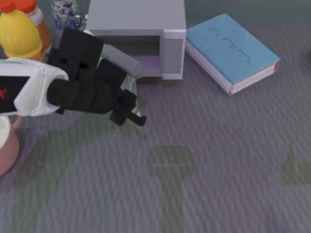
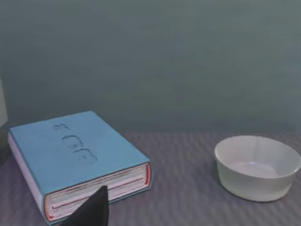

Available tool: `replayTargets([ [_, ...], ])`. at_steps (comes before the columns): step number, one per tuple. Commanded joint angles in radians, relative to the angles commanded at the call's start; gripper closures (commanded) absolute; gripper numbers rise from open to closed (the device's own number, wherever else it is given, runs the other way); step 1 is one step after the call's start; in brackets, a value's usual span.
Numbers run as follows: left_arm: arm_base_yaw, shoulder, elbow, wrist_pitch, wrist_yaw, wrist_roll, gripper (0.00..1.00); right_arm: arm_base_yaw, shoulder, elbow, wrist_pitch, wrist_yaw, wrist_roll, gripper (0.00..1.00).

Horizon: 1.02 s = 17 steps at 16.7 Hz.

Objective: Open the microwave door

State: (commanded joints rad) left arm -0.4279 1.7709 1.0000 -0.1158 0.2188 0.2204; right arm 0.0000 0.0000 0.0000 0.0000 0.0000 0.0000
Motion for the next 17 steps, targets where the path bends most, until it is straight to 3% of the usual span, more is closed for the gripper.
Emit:
replayTargets([
  [17,0.0,-0.001,-0.004,-0.004,0.015,0.008,1.0,0.0,0.0,0.0,0.0,0.0,0.0,0.0],
])
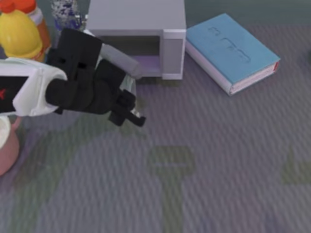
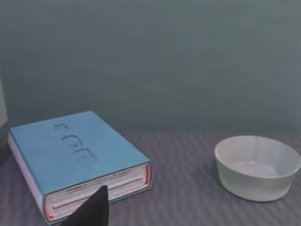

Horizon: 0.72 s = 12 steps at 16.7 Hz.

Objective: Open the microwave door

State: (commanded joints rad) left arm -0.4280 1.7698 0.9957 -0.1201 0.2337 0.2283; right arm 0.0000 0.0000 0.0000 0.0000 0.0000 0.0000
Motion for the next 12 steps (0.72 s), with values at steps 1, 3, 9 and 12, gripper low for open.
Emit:
replayTargets([
  [1,0.006,-0.003,-0.002,-0.003,0.009,0.014,1.0,0.0,0.0,0.0,0.0,0.0,0.0,0.0],
  [3,0.019,-0.008,-0.006,-0.01,0.027,0.04,1.0,0.0,0.0,0.0,0.0,0.0,0.0,0.0],
  [9,0.051,-0.02,-0.016,-0.027,0.073,0.107,1.0,0.0,0.0,0.0,0.0,0.0,0.0,0.0],
  [12,0.051,-0.02,-0.016,-0.027,0.073,0.107,1.0,0.0,0.0,0.0,0.0,0.0,0.0,0.0],
])
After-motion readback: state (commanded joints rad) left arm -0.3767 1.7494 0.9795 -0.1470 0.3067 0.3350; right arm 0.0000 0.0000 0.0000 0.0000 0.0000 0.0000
